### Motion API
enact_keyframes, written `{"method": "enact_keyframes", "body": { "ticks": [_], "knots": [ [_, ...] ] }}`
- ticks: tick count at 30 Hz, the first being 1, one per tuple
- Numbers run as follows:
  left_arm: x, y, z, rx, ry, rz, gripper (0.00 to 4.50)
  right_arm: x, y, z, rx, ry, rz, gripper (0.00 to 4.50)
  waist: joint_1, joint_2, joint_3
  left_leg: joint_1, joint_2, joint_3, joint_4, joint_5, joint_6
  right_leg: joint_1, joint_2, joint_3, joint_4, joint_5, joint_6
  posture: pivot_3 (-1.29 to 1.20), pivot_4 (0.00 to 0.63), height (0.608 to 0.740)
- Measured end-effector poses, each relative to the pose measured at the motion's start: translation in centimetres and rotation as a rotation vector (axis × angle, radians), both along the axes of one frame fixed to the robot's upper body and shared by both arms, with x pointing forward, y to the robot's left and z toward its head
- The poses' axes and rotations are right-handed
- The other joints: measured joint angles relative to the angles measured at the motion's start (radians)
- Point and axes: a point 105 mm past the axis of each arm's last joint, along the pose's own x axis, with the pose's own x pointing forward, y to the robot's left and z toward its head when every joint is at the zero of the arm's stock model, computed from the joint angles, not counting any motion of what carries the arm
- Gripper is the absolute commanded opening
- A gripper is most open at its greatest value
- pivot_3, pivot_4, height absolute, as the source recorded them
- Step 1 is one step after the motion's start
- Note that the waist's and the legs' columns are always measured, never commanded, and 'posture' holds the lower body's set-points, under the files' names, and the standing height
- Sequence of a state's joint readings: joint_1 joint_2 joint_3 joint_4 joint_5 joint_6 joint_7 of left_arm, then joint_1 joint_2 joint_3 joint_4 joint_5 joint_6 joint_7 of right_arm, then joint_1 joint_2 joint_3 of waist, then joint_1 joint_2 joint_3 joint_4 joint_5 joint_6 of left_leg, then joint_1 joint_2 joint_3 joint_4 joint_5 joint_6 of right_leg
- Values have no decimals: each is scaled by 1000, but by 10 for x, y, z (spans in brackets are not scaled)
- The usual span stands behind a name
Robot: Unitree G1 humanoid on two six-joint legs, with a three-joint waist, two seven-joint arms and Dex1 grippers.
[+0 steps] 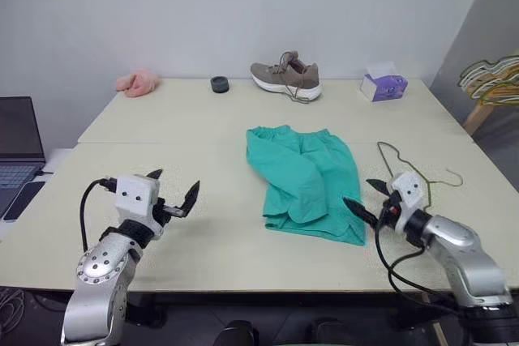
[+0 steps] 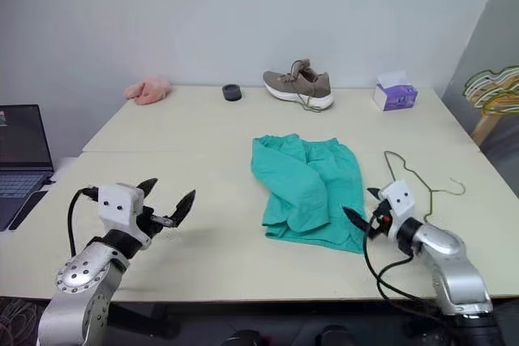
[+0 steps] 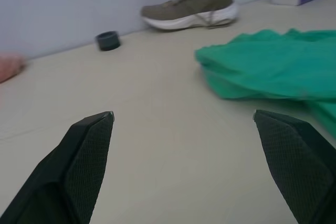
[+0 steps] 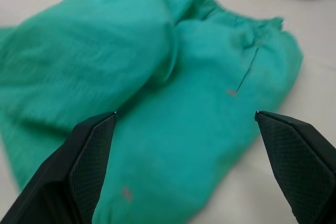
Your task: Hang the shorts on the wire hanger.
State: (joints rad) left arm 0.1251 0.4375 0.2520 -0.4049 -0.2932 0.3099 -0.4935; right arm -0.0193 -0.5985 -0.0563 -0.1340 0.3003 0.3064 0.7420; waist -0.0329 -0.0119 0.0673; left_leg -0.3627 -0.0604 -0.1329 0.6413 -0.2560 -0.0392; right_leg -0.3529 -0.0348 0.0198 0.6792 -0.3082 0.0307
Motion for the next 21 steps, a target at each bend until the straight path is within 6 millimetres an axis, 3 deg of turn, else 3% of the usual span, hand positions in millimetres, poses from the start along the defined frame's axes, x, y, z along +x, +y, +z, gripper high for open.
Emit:
{"method": "enact_keyframes", "body": {
  "ticks": [9,14,21],
  "knots": [
    [-10,-22,-5,29,131,-244,4500,-18,-23,-5,-257,-31,186,4475,-24,1,-1,0,1,1,0,0,0,0,0,0,0,0,0,-137,0,740],
    [-18,-29,-3,9,187,-344,4500,-22,-17,-26,-429,-94,344,4475,-32,1,-1,1,1,1,1,0,0,0,0,0,0,0,0,-146,0,740],
    [-33,-31,2,-43,283,-470,4500,-7,6,-26,-507,-255,484,4475,-55,-2,-3,3,2,1,1,0,0,2,1,0,1,1,-1,-135,0,740]
  ]
}}
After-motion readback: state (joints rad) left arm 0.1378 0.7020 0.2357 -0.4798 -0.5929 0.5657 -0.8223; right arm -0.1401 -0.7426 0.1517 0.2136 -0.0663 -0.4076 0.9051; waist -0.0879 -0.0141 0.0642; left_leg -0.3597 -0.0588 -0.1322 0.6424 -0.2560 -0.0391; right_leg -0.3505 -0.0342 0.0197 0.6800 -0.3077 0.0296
